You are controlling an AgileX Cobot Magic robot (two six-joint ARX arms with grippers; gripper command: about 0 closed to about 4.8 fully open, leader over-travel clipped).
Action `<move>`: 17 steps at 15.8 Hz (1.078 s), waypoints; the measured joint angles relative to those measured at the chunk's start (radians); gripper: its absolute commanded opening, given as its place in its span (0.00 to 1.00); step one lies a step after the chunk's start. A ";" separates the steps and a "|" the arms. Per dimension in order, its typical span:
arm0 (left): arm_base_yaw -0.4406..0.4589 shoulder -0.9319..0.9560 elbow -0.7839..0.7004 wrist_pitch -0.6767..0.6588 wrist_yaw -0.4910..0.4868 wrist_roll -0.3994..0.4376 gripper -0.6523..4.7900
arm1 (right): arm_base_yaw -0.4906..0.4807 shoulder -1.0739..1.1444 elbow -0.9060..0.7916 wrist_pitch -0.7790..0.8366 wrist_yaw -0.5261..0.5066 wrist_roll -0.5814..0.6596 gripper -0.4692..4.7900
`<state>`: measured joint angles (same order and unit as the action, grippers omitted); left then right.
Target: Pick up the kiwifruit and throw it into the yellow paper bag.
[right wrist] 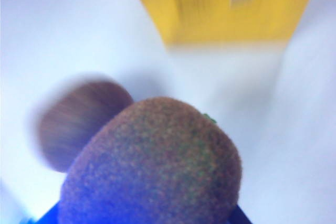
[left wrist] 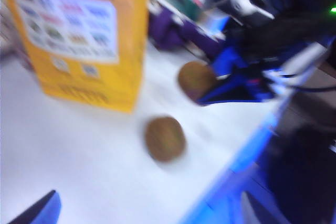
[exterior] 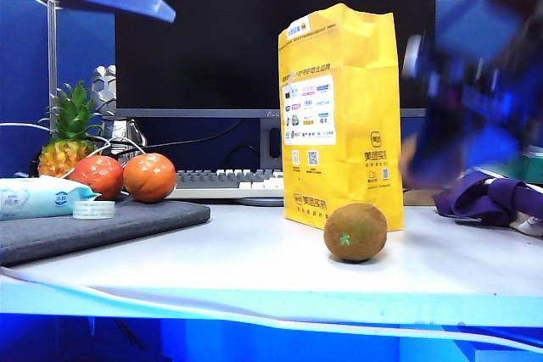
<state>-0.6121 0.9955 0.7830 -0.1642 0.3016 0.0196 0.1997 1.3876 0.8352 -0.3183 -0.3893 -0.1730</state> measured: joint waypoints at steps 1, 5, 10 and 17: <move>0.000 0.000 0.000 0.030 -0.026 0.008 1.00 | 0.000 -0.078 0.000 -0.006 -0.029 0.001 0.09; 0.000 0.000 0.000 0.114 -0.122 0.033 1.00 | 0.017 -0.342 0.002 0.116 -0.337 0.012 0.09; 0.000 0.000 0.000 0.153 -0.143 0.033 1.00 | 0.016 -0.319 0.027 0.569 -0.246 0.036 0.09; 0.001 0.000 0.000 0.154 -0.146 0.033 1.00 | 0.016 0.155 0.502 0.613 -0.212 0.041 0.12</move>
<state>-0.6113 0.9951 0.7834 -0.0097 0.1555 0.0525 0.2157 1.5429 1.3376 0.2943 -0.6014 -0.1322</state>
